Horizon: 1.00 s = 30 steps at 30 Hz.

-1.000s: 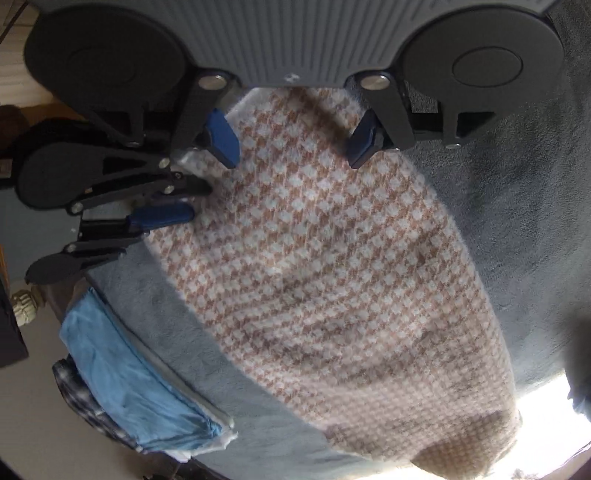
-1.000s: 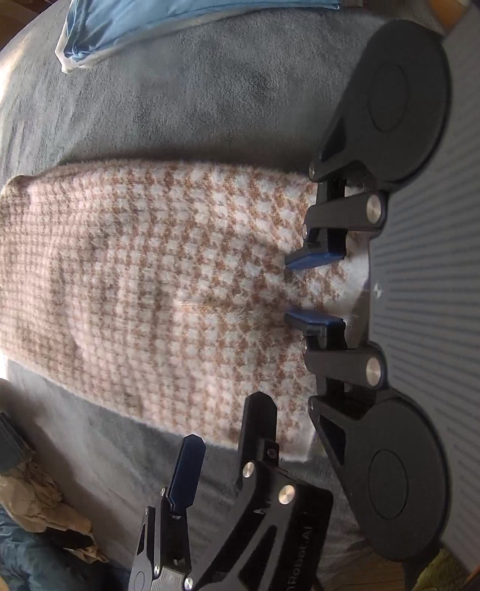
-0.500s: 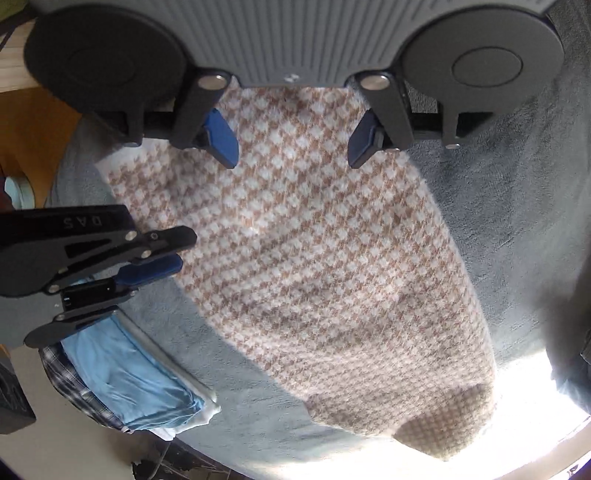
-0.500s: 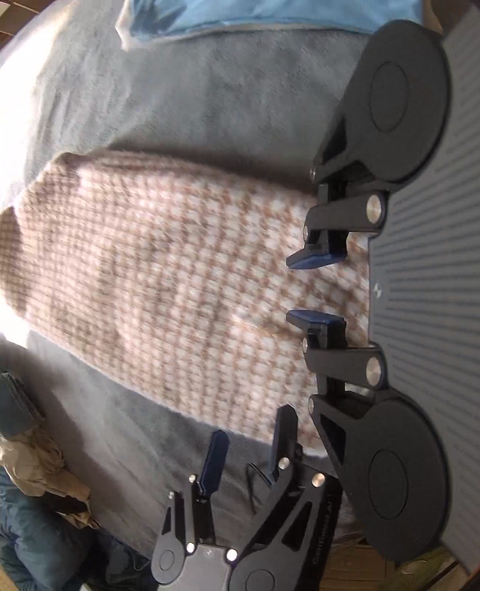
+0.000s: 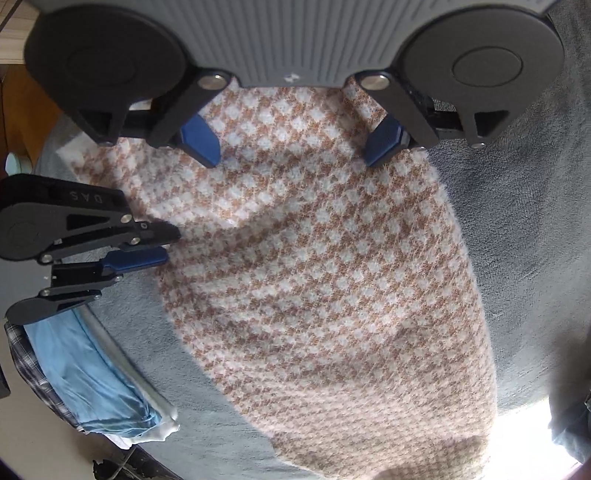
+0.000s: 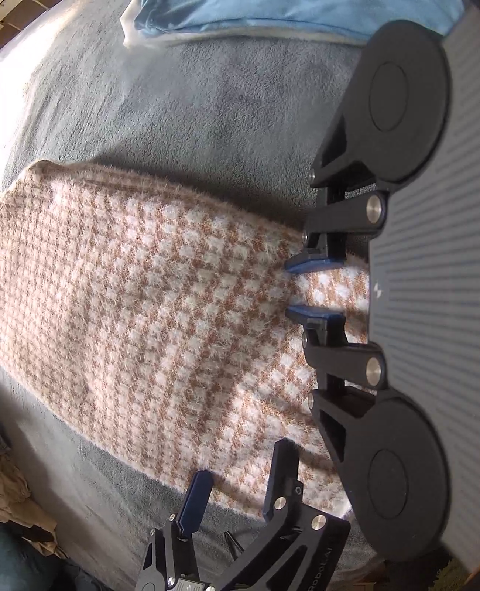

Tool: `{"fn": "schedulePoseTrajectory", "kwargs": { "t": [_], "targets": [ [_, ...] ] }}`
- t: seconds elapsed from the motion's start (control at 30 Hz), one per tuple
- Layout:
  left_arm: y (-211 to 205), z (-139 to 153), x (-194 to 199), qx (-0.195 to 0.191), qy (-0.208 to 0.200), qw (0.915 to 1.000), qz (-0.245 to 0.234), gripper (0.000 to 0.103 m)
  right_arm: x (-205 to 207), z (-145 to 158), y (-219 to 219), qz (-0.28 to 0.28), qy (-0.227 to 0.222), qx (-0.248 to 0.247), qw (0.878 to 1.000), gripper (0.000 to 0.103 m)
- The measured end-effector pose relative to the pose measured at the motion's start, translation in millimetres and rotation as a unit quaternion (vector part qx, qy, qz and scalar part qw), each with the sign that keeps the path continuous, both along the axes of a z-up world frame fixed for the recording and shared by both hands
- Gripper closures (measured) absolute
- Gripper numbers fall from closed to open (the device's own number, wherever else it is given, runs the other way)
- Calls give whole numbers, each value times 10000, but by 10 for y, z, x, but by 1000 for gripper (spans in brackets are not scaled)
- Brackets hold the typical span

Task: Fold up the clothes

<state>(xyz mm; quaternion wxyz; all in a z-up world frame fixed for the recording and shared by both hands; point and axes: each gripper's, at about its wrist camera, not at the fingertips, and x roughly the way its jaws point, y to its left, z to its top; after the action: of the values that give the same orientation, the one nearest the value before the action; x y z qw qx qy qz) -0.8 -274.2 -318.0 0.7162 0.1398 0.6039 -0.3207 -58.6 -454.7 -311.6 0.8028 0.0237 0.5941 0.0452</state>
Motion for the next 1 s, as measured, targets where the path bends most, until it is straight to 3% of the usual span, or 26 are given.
{"fn": "schedulePoseTrajectory", "kwargs": {
  "t": [0.13,0.33,0.57,0.63,0.73,0.93,1.0],
  "targets": [
    [4,145,146,40,-20,10000,-33,14,2,243,-200,-736,-257,597,9952,83],
    [-84,504,769,-352,-402,9974,488,14,-44,280,-519,-1972,-816,1016,9717,74],
    [-904,511,1812,-787,-743,9920,655,24,264,42,-730,-2500,-1374,1364,9487,71],
    [-1205,475,1975,-765,-749,9933,430,25,384,-2,-800,-2618,-1508,1460,9420,71],
    [-1596,373,2086,-556,-856,9948,32,36,565,-95,-887,-2730,-1659,1671,9328,71],
    [-2028,23,2144,222,-886,9952,-361,55,912,-293,-969,-2825,-1530,1669,9322,70],
    [-2031,-39,2117,245,-967,9944,-342,66,951,-316,-950,-2783,-1454,1604,9358,74]
  ]
}}
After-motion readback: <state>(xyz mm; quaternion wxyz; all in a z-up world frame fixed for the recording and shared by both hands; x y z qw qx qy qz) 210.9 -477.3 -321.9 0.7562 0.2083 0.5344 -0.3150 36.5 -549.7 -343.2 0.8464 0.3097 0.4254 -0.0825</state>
